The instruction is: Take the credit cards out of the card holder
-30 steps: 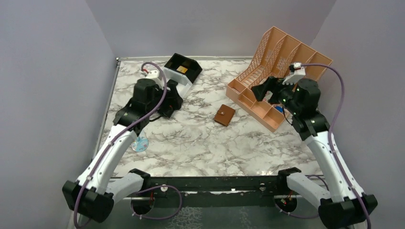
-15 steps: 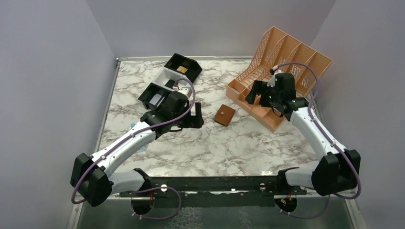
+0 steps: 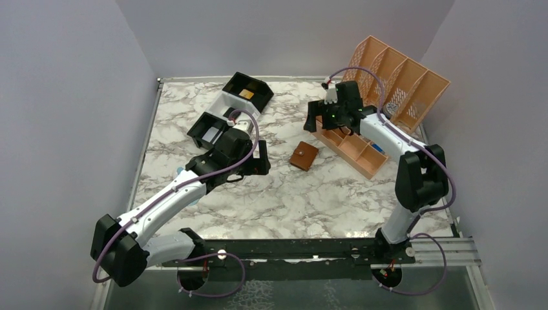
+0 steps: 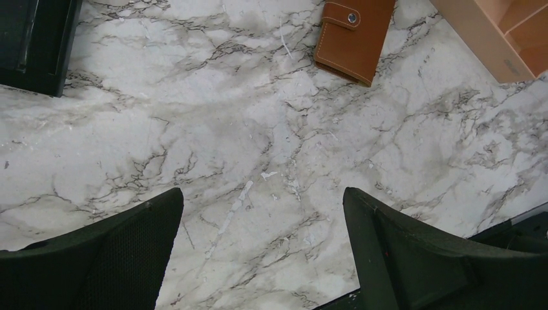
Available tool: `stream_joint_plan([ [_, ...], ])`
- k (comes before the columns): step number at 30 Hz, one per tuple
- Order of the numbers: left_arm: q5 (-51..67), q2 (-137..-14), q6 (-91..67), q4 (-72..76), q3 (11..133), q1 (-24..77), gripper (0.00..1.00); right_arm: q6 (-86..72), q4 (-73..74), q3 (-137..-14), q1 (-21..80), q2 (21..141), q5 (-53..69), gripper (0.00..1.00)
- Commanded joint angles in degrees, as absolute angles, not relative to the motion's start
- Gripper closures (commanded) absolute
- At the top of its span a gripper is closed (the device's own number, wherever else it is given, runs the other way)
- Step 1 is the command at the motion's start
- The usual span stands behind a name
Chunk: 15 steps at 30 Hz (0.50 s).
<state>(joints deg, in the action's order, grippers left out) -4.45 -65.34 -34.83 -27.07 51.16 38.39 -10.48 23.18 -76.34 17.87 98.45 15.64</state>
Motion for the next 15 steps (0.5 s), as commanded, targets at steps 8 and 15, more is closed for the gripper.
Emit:
stream_joint_plan([
  [8,-8.09,-60.69,-35.16,-26.1,49.56,38.58,0.03,-5.05,25.75,-86.4,19.16,111.15,2.34,0.01],
  [15,-7.91,-61.09,-35.09,-26.28,49.99,38.58,0.03,-4.92,23.97,-93.3,19.16,119.24,-5.25,0.01],
])
